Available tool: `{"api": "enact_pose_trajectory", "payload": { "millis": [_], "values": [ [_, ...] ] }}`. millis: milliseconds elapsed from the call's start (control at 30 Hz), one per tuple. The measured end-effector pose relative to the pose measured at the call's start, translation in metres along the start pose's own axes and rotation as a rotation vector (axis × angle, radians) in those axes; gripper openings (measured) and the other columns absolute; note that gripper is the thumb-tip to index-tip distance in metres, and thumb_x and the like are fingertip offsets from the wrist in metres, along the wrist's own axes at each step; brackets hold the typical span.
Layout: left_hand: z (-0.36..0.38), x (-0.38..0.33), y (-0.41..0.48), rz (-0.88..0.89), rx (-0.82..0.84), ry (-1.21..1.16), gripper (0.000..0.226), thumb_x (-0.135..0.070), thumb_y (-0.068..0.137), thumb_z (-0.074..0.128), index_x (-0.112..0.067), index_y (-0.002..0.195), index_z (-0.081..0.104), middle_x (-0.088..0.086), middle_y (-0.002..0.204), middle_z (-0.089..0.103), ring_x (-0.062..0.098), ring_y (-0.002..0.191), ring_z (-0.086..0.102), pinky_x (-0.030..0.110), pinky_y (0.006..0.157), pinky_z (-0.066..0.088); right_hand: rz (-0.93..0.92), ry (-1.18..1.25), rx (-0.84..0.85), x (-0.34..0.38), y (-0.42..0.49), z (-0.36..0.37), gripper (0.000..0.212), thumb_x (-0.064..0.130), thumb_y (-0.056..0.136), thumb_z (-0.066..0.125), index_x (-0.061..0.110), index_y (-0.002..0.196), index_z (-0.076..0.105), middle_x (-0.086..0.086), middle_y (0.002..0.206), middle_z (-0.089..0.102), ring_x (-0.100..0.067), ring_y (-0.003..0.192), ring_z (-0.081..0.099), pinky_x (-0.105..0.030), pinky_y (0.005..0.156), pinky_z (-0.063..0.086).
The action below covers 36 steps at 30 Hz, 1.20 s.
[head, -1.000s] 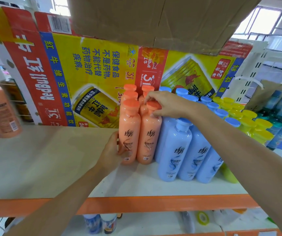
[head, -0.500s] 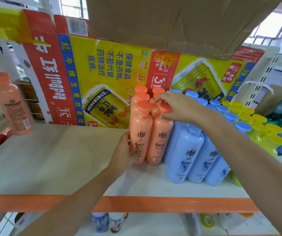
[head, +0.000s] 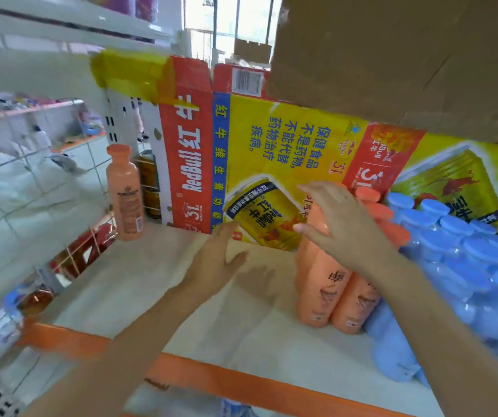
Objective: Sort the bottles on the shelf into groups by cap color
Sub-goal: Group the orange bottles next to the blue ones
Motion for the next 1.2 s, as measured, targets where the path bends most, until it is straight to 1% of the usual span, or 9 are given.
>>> {"api": "enact_pose_trajectory", "payload": {
  "millis": [100,233,333,433,700,800,933,1067,1200],
  "values": [
    [-0.047,0.028,0.006,-0.002,-0.068,0.163,0.054,-0.021,0.087,0.06,-0.013,0.135,0.038,0.006,0.139,0.041,0.024,0.123,0.044,0.034,0.095,0.042,-0.043,-0.005,0.066,0.026,0.015,0.022,0.063,0.044,0.088,0.053,0.026,0.143,0.028,0.001,0.148,0.03,-0.018,0.138,0.024,-0.035,0.11,0.02],
    [-0.096,0.06,0.01,-0.095,-0.166,0.347,0.051,-0.019,0.087,0.059,-0.012,0.134,0.039,0.007,0.141,0.04,0.025,0.127,0.041,0.041,0.105,0.037,-0.084,-0.005,0.167,0.055,0.037,0.059,0.065,0.046,0.09,0.049,0.027,0.145,0.02,0.003,0.152,0.022,-0.015,0.14,0.018,-0.032,0.113,0.015],
    [-0.126,0.081,0.02,-0.15,-0.229,0.468,0.049,-0.018,0.086,0.06,-0.009,0.132,0.043,0.013,0.138,0.045,0.033,0.124,0.045,0.047,0.103,0.04,-0.085,0.022,0.185,0.07,0.052,0.084,0.065,0.046,0.09,0.049,0.026,0.145,0.021,0.002,0.15,0.025,-0.017,0.14,0.019,-0.032,0.113,0.018],
    [-0.149,0.103,0.035,-0.198,-0.254,0.55,0.059,-0.017,0.083,0.063,-0.008,0.135,0.036,0.017,0.136,0.044,0.036,0.12,0.048,0.047,0.097,0.043,-0.074,0.061,0.182,0.082,0.065,0.102,0.065,0.045,0.09,0.05,0.028,0.145,0.02,0.002,0.15,0.025,-0.017,0.14,0.02,-0.033,0.113,0.019],
    [-0.179,0.128,0.082,-0.207,-0.326,0.488,0.065,-0.017,0.087,0.058,-0.015,0.142,0.022,0.013,0.141,0.036,0.032,0.12,0.048,0.044,0.093,0.047,-0.102,0.133,0.147,0.1,0.098,0.132,0.06,0.042,0.09,0.052,0.026,0.142,0.027,0.005,0.148,0.031,-0.017,0.136,0.027,-0.033,0.111,0.022],
    [-0.182,0.134,0.099,-0.19,-0.33,0.457,0.058,-0.021,0.088,0.058,-0.017,0.137,0.028,0.01,0.139,0.038,0.029,0.116,0.051,0.045,0.089,0.051,-0.109,0.124,0.131,0.101,0.103,0.137,0.061,0.04,0.089,0.055,0.024,0.141,0.03,0.004,0.145,0.035,-0.018,0.134,0.031,-0.034,0.109,0.026],
    [-0.18,0.138,0.113,-0.199,-0.305,0.332,0.04,-0.023,0.09,0.053,-0.018,0.127,0.038,0.006,0.132,0.042,0.026,0.108,0.056,0.042,0.086,0.053,-0.111,0.1,0.106,0.1,0.105,0.143,0.062,0.036,0.084,0.064,0.019,0.138,0.038,-0.003,0.138,0.045,-0.026,0.128,0.042,-0.042,0.105,0.038],
    [-0.179,0.142,0.116,-0.203,-0.368,0.248,0.037,-0.029,0.091,0.051,-0.018,0.125,0.041,0.007,0.125,0.051,0.025,0.109,0.056,0.035,0.087,0.047,-0.101,0.086,0.141,0.099,0.103,0.144,0.063,0.04,0.088,0.057,0.023,0.142,0.029,0.002,0.143,0.037,-0.019,0.133,0.033,-0.033,0.108,0.029],
    [-0.182,0.143,0.114,-0.21,-0.396,0.242,0.037,-0.033,0.088,0.056,-0.017,0.121,0.046,0.005,0.123,0.054,0.026,0.109,0.055,0.035,0.084,0.045,-0.092,0.081,0.173,0.099,0.099,0.143,0.064,0.043,0.09,0.052,0.025,0.144,0.022,0.004,0.146,0.032,-0.016,0.136,0.027,-0.031,0.11,0.026]
  ]
}}
Point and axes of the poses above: each hand's wrist, its own y-axis towards the middle knuckle, its own z-axis out of the palm, x = y × z, the point moved 3 cm from there along y, towards the middle knuckle
